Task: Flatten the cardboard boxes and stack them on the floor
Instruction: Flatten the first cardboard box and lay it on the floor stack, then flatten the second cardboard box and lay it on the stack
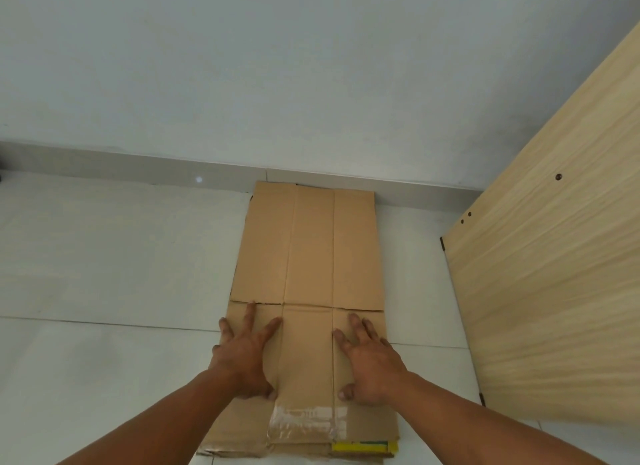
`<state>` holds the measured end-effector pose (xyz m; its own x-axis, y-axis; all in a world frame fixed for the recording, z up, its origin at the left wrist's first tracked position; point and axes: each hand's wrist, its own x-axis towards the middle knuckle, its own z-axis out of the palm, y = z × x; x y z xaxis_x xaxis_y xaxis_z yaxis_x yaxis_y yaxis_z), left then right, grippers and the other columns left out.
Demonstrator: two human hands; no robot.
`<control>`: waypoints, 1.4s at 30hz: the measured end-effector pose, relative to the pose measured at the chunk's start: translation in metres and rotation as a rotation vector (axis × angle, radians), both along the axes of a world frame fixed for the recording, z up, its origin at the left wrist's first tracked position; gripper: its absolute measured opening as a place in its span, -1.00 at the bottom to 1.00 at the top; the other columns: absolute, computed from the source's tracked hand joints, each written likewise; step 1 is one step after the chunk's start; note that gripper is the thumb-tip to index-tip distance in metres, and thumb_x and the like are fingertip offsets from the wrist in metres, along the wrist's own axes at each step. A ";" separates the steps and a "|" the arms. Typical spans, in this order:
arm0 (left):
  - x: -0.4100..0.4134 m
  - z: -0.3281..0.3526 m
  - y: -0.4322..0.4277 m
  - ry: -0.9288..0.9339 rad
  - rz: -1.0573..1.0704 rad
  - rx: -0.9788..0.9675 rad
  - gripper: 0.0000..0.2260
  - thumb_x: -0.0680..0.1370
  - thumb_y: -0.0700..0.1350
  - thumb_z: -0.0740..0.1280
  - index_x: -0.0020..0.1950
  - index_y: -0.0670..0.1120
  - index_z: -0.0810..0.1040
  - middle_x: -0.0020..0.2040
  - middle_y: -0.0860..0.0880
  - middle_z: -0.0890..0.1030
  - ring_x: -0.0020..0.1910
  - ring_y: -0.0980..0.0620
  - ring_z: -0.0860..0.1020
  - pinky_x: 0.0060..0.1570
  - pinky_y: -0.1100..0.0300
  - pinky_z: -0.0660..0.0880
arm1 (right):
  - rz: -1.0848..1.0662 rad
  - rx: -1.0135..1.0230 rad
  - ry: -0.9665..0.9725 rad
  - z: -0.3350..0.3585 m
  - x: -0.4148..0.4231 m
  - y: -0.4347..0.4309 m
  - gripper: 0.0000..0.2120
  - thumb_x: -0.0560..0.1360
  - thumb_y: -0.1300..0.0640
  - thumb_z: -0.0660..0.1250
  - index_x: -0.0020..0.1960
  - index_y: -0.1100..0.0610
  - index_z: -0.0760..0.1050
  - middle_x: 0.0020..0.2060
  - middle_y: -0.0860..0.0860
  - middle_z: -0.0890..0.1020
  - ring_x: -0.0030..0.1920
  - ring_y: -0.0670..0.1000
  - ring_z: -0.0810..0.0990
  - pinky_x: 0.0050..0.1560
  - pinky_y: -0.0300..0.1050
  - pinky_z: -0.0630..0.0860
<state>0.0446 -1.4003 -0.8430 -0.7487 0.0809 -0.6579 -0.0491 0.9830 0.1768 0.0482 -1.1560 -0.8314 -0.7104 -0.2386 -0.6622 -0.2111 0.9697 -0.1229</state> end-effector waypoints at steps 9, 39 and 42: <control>0.016 0.064 0.033 0.061 0.077 -0.027 -0.13 0.48 0.07 0.43 0.60 0.15 -0.10 0.57 -0.10 -0.40 0.54 -0.36 -0.27 0.47 -0.32 0.05 | -0.183 -0.099 -0.090 0.056 -0.003 0.015 -0.22 0.53 0.07 0.33 0.61 0.02 -0.03 0.60 0.07 -0.16 0.59 0.08 -0.10 0.54 -0.04 0.10; 0.155 0.832 0.347 0.341 -0.436 0.453 -0.51 0.55 0.14 0.33 0.46 0.15 0.31 0.52 0.09 0.26 0.47 0.06 0.32 0.41 0.19 0.25 | -1.194 -0.363 0.039 0.766 0.362 0.371 -0.81 0.46 -0.07 0.41 0.02 -0.09 0.46 -0.13 -0.17 0.55 0.00 -0.20 0.56 0.04 -0.39 0.36; 0.175 0.851 0.436 0.386 -0.427 0.526 -0.57 0.54 0.14 0.36 0.39 0.16 0.39 0.38 0.16 0.42 0.32 0.11 0.46 0.29 0.20 0.38 | -1.229 -0.378 0.128 0.787 0.388 0.449 -0.79 0.47 -0.07 0.39 0.06 -0.09 0.47 -0.14 -0.15 0.54 -0.05 -0.20 0.56 0.04 -0.36 0.41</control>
<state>0.2191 -0.9646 0.0080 -0.7506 0.6430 -0.1519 0.4748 0.6848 0.5529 0.4364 -0.7069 -0.0443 -0.6489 0.4563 -0.6089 0.7590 0.4445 -0.4758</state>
